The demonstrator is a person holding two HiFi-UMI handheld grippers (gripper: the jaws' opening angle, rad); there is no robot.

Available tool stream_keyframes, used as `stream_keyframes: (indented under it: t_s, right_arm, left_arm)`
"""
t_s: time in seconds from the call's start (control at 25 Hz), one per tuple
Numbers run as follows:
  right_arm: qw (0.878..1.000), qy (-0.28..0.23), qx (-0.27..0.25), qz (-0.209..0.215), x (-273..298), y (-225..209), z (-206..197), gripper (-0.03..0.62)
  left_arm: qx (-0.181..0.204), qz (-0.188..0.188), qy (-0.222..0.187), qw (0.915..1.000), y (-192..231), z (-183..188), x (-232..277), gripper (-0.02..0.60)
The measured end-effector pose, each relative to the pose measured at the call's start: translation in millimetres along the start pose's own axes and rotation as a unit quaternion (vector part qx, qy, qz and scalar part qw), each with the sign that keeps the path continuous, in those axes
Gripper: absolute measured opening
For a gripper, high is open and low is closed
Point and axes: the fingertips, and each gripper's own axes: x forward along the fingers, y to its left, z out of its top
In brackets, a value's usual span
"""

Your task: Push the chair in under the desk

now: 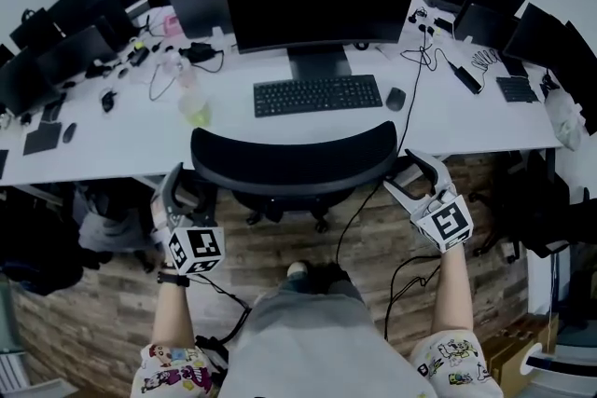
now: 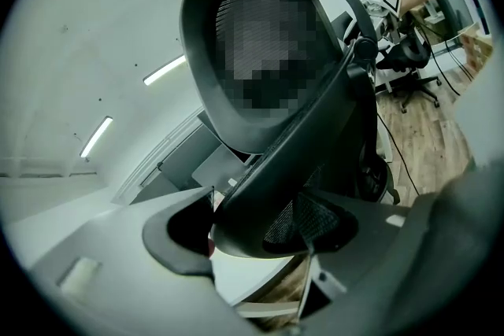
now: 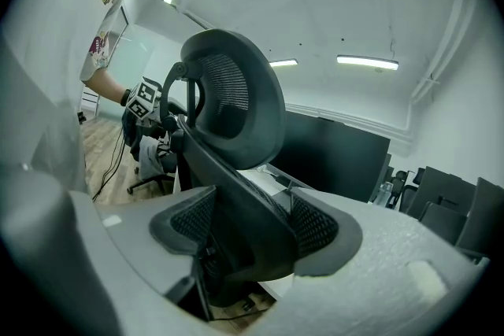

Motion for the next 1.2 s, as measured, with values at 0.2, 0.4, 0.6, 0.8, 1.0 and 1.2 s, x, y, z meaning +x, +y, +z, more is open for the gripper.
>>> stream_keyframes:
  t_s: [0.2, 0.4, 0.6, 0.8, 1.0, 1.2]
  right_arm:
    - [1.000, -0.001, -0.004, 0.014, 5, -10, -2, 0.293]
    - [1.000, -0.008, -0.020, 0.019, 7, -9, 3, 0.290]
    - [0.999, -0.011, -0.031, 0.028, 10, -5, 6, 0.290]
    - [1.000, -0.008, -0.010, 0.018, 8, -5, 1, 0.290]
    - [1.000, -0.008, -0.008, 0.014, 8, -4, 2, 0.293]
    - [1.000, -0.002, -0.011, 0.011, 6, -4, 1, 0.293]
  left_arm:
    - [-0.006, 0.013, 0.014, 0.9998, 1, 2, 5, 0.316]
    - [-0.002, 0.024, 0.030, 0.9993, 5, -1, 12, 0.314]
    - [0.003, 0.032, 0.033, 0.9990, 7, -4, 12, 0.309]
    - [0.009, 0.021, 0.031, 0.9992, 7, -4, 13, 0.310]
    - [0.003, 0.022, 0.028, 0.9994, 8, -4, 11, 0.314]
    - [-0.007, 0.024, 0.018, 0.9995, 6, -3, 9, 0.324]
